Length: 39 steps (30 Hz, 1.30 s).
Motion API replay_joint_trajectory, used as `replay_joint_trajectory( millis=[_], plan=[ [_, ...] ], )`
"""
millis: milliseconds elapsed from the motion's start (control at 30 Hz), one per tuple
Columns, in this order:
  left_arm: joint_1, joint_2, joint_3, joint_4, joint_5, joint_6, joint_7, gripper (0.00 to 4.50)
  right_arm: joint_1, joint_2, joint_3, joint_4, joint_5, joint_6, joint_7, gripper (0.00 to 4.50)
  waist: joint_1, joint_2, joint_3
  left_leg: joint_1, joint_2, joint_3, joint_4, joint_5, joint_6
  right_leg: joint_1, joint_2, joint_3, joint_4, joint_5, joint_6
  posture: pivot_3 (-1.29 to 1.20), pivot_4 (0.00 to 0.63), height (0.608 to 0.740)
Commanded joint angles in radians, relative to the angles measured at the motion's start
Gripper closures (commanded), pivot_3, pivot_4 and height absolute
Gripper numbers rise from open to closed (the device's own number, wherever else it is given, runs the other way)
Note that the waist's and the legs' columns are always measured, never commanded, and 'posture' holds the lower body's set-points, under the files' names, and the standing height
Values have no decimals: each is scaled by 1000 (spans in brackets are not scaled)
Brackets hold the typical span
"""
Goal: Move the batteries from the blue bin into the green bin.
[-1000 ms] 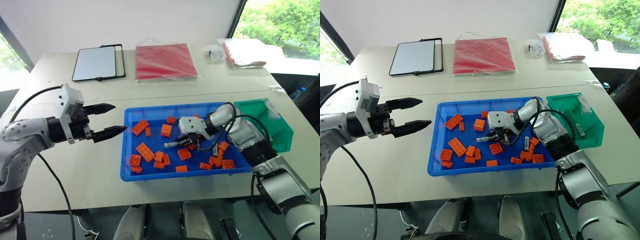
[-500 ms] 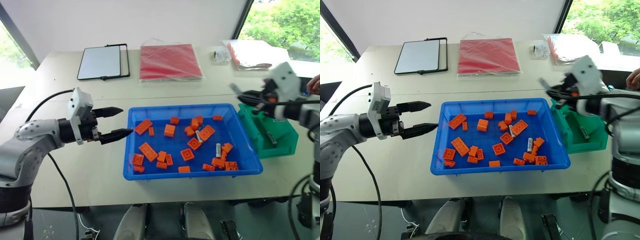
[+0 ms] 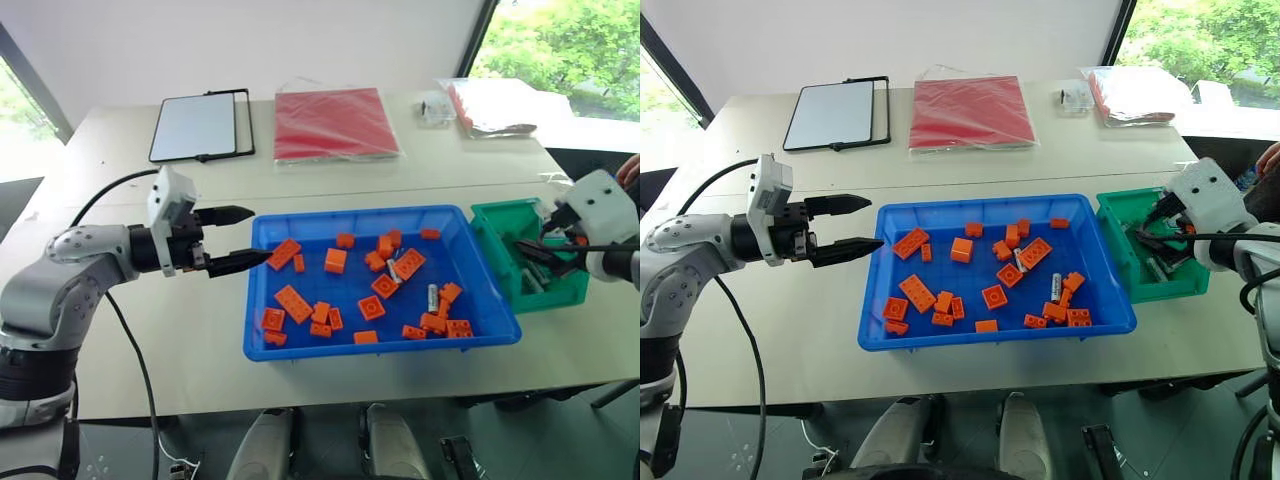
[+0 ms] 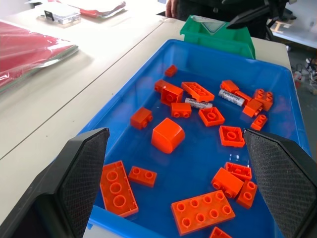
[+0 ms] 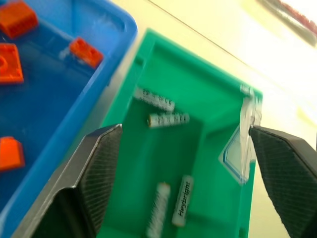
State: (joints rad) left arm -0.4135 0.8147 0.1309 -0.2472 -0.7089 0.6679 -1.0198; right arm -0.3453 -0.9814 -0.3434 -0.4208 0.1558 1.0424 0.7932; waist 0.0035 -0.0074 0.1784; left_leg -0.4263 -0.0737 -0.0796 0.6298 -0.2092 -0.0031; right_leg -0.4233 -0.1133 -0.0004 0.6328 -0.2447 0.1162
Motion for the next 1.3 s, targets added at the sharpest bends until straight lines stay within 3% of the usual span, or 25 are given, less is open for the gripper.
replay_joint_trajectory(
  millis=[33, 200, 233, 300, 367, 500, 800, 1167, 1267, 1300],
  plan=[
    [-4, 4, 19, -28, -6, -3, 3, 0, -84, -52, 32, -68, 119, -149, 149, 599, 0, 0, 0, 0, 0, 0, 0, 0, 0, 0, 0, 0, 0, 0, 0, 0, 150, 731],
    [-47, 4, 10, -2, 7, -10, -1, 0, -263, -122, 337, 190, 49, -518, 426, 599, -3, -1, 1, 0, 0, 0, 1, 0, 0, 2, 0, -1, -2, 0, 1, 0, 150, 731],
    [-52, 3, 11, 1, 9, -12, 2, 0, -298, -116, 389, 253, 21, -592, 466, 599, -5, -2, 1, 0, 0, 0, 1, 0, 0, 3, 0, -2, -2, 0, 1, 0, 150, 731],
    [-51, 1, 19, -6, 6, -8, 11, 0, -354, -94, 485, 378, -41, -731, 530, 70, -10, -2, 1, 1, 0, 0, 2, 0, 0, 4, 0, -1, -3, 0, 1, 0, 150, 731],
    [-44, -1, 27, -20, 1, -1, 20, 0, -394, -68, 546, 476, -86, -842, 567, 33, -16, -2, 1, 1, 0, -1, 1, 0, 0, 3, 0, -2, -3, 0, 1, 0, 150, 731],
    [25, 8, 68, -89, -25, 18, 53, 0, -487, -6, 705, 758, -260, -1265, 629, 33, -25, -2, 2, 0, 0, 0, -1, 0, 0, 0, 0, -1, -1, 1, 3, 0, 150, 731],
    [96, 32, 127, -173, -66, 60, 97, 0, -651, 173, 773, 1128, -369, -1542, 607, 33, -18, -1, 3, 1, 0, -1, -1, 1, -2, 0, 2, 0, 1, 1, 2, 0, 150, 731],
    [126, 52, 161, -210, -95, 84, 128, 0, -637, 251, 779, 1208, -377, -1614, 636, 33, -22, -1, 3, 2, 0, -2, -1, 1, -2, 1, 2, 0, 1, 1, 2, 0, 150, 731],
    [124, 57, 163, -210, -100, 86, 132, 0, -628, 264, 764, 1203, -366, -1595, 622, 857, -23, -1, 3, 3, 0, -2, -1, 1, -2, 2, 2, 0, 1, 1, 2, 0, 150, 731],
    [122, 58, 163, -208, -101, 86, 132, 0, -623, 265, 760, 1194, -362, -1589, 624, 1338, -23, -1, 3, 3, 0, -2, -1, 1, -2, 2, 2, 0, 1, 1, 2, 0, 150, 731]
  ],
)
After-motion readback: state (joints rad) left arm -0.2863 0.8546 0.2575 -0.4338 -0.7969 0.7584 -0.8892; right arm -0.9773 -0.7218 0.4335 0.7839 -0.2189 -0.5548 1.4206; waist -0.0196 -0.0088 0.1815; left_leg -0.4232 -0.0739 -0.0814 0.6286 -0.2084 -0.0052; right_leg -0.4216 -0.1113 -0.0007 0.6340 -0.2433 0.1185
